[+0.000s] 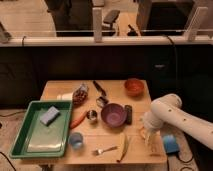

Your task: Place apple in metal cup

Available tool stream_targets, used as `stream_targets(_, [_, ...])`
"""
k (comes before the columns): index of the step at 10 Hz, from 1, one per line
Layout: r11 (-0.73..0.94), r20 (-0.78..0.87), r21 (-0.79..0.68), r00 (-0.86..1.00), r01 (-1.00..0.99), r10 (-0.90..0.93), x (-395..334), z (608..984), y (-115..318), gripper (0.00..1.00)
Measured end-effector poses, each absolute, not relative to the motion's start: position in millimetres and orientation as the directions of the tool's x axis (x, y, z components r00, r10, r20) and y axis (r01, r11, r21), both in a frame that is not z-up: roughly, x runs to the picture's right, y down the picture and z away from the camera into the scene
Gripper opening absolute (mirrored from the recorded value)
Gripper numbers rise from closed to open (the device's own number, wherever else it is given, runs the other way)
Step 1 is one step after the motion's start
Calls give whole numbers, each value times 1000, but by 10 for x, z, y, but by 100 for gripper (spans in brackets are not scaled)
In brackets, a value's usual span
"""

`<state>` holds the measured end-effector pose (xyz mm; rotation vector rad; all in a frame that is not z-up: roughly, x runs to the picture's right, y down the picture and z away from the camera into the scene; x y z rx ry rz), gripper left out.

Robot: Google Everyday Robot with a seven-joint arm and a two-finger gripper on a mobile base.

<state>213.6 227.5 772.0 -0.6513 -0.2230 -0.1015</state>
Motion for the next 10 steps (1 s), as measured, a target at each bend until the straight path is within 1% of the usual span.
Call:
stream_targets(4, [778,211,-616,977,124,12,2283,7855,2350,80])
stream_targets(5, [776,208,-620,978,120,15,2297,7881,2362,79])
stream_targets(6, [772,204,-624,979,118,15,2303,7905,2383,71])
stream_targets(7, [771,202,-626,979,118,14,2303,7924,2391,59])
stream_targets(9, [770,199,-627,980,118,12,2296,7944,2390,41])
stream_targets(10, [770,198,-627,980,119,9,2295,7952,2387,29])
